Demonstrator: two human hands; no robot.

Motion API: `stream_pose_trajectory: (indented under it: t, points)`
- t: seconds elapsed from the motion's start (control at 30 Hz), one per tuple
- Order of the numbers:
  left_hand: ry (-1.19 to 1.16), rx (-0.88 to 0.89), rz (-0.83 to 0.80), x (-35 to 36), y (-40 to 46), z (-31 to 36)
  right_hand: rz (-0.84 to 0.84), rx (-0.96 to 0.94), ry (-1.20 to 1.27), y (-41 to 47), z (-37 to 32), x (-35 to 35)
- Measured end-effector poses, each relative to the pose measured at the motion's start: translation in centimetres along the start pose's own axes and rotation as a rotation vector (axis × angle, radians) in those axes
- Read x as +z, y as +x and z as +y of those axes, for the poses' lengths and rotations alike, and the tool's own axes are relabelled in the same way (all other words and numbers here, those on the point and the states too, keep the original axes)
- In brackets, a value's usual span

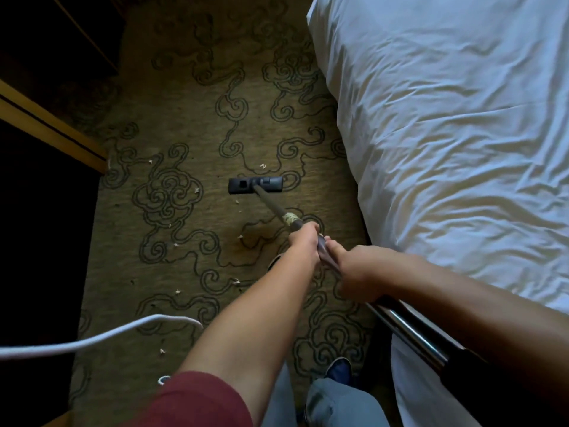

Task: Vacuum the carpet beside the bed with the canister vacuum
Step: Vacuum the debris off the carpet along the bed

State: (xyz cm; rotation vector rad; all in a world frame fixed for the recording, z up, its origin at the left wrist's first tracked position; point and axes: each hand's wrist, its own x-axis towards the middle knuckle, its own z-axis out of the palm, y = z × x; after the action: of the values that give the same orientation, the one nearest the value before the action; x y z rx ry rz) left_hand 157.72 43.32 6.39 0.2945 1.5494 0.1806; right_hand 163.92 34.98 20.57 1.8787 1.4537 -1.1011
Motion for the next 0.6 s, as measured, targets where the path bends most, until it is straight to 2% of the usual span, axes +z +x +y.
stream_pose_trajectory:
  t: [0.17,0.4,0.6]
  points:
    - [0.055,0.03,-0.073,1.3,4.6,10.0,0.011,0.066,0.123,6.8,-2.0,-7.5]
    - [0.135,0.067,-0.055,3.7,11.7,24.3,0.082,0.122,0.27,15.4,-4.1,-19.1]
    - [0.187,0.052,-0.053,4.7,16.1,31.4,0.084,0.122,0.382,22.2,-4.3,-24.3]
